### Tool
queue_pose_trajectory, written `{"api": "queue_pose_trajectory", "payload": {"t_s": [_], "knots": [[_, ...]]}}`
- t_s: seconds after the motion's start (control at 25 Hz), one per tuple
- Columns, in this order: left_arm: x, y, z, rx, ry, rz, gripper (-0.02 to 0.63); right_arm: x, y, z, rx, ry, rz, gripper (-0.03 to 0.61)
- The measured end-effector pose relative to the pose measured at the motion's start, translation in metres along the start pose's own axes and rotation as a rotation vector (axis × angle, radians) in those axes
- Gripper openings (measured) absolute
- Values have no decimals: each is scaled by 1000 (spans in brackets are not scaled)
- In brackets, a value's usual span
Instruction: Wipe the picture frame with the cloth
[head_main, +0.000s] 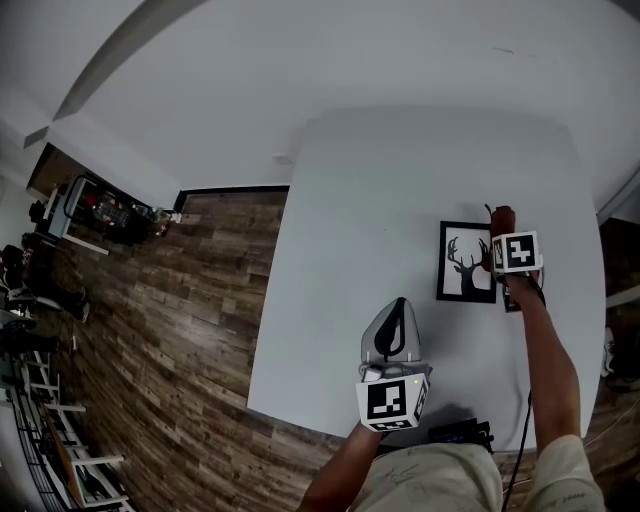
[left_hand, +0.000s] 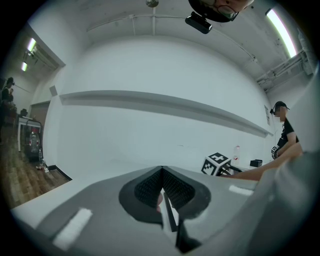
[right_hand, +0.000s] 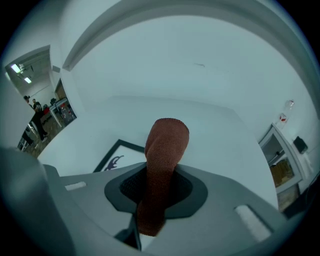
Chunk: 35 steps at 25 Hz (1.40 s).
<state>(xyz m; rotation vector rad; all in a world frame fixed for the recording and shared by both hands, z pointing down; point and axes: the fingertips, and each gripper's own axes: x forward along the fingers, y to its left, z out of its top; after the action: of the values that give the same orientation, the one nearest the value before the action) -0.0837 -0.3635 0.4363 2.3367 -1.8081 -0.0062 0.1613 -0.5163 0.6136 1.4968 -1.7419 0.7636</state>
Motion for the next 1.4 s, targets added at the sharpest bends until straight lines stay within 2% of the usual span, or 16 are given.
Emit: {"api": "queue_pose_trajectory", "payload": {"t_s": [0.16,0.36,0.76,1.0,1.2,1.4], "knots": [[8,3,13,10,-18,6,1,-50,16,21,72,-229,75,104],[16,2,31,27,-30,1,1,-123,32,40,78,-455,105,104],[8,-26,65,65,-64,-48,1,-257,49,48,-11,-754,84,104],[-5,-40,87,93,-109,-86,1,-327,50,37,-83,-1009,39,104],[-24,-47,92,111,-147,-95,1,-353,55,14,-86,-1093,17,104],[-37,-44,86,105,-145,-93,1,-346,64,-1,-127,-1073,16,104]]}}
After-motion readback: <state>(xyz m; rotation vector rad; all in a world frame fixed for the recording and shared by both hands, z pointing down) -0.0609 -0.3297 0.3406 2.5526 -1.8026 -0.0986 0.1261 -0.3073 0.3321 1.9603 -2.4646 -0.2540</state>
